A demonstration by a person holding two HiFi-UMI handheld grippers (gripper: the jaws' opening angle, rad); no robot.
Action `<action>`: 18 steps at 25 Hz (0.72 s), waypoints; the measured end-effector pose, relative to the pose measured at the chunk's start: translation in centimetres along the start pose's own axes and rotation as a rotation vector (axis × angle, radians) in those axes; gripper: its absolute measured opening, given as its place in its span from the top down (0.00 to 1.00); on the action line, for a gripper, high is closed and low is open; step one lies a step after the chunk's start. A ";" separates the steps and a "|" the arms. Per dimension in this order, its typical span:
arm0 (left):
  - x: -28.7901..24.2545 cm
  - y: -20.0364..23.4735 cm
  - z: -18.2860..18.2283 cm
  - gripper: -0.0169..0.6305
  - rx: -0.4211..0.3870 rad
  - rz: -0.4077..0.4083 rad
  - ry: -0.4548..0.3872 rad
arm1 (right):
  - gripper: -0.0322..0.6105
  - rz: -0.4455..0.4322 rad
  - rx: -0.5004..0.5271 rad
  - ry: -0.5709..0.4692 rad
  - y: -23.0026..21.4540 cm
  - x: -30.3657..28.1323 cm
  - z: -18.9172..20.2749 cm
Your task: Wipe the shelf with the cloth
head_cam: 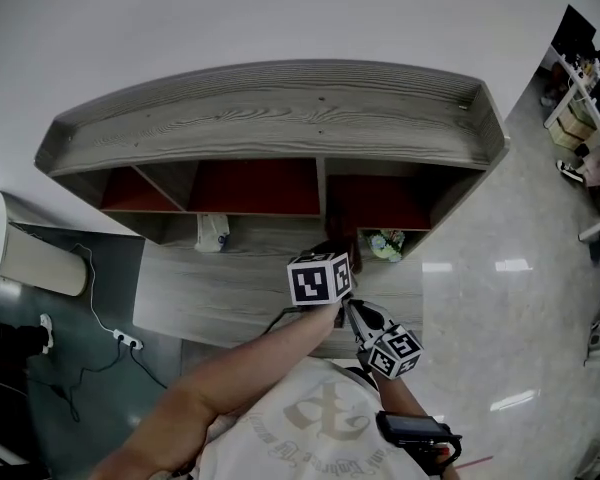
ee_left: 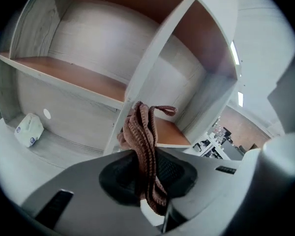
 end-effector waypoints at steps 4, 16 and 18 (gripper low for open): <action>1.7 1.1 0.6 0.86 -0.046 0.116 -0.039 | 0.94 0.028 0.018 -0.004 0.9 -0.4 -0.4; 7.0 9.1 1.8 0.86 -0.196 0.238 -0.189 | 0.94 0.037 0.100 -0.001 3.4 -2.9 -2.3; 7.8 10.8 2.1 0.86 -0.220 0.228 -0.209 | 0.94 0.023 0.118 0.008 4.0 -3.4 -2.5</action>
Point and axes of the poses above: the fingertips, and each gripper's own axes: x backward along the fingers, y to its left, z out of its underside, the point moved 4 cm from there along x, backward along the fingers, and after that the axes turned 8 degrees about -z, right-handed, at the moved point
